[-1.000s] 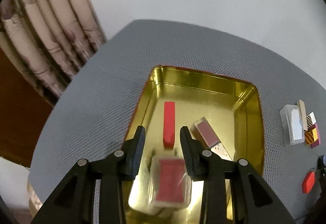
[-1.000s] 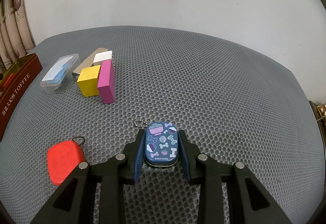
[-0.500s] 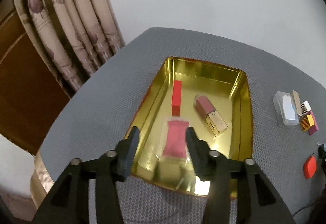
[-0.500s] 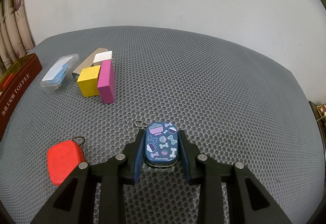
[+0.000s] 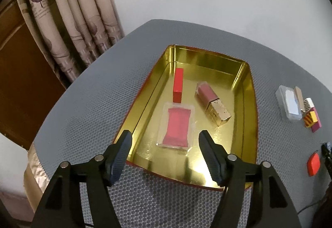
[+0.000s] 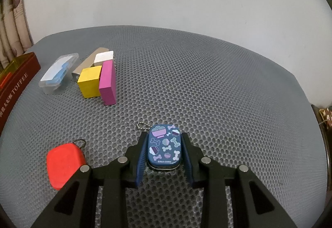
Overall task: Organize rigid objects
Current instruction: 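Withdraw the left gripper up from the tin, then carry the blue patterned case over the tin with the right gripper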
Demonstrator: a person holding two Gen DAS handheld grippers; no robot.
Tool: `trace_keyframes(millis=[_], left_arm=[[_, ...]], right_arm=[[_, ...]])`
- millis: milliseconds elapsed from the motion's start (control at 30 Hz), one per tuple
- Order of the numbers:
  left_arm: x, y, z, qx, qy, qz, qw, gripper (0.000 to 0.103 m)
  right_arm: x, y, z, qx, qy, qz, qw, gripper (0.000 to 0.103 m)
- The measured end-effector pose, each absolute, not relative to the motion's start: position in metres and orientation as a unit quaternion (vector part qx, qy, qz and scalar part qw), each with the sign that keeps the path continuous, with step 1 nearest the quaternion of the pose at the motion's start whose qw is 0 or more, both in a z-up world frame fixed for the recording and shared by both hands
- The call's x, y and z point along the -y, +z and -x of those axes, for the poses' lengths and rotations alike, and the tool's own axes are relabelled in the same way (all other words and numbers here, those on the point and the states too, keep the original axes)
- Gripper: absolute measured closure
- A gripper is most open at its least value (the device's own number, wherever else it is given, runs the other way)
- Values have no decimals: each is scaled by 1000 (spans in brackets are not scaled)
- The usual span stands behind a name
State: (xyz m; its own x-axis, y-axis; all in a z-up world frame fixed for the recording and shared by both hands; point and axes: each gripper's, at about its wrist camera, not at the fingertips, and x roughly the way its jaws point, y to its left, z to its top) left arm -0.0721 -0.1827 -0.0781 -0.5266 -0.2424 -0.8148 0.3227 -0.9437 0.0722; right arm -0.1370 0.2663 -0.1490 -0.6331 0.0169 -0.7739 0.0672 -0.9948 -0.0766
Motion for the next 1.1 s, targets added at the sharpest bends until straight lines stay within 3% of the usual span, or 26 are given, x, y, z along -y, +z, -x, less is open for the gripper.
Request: trace_keyframes(millis=[467, 1100], left_arm=[[185, -78, 71, -44, -874, -457, 160, 33], [197, -78, 70, -55, -871, -453, 181, 31]], right_arm=[[-234, -116, 129, -60, -907, -415, 28, 72], [-127, -71, 130, -84, -903, -392, 156, 72]])
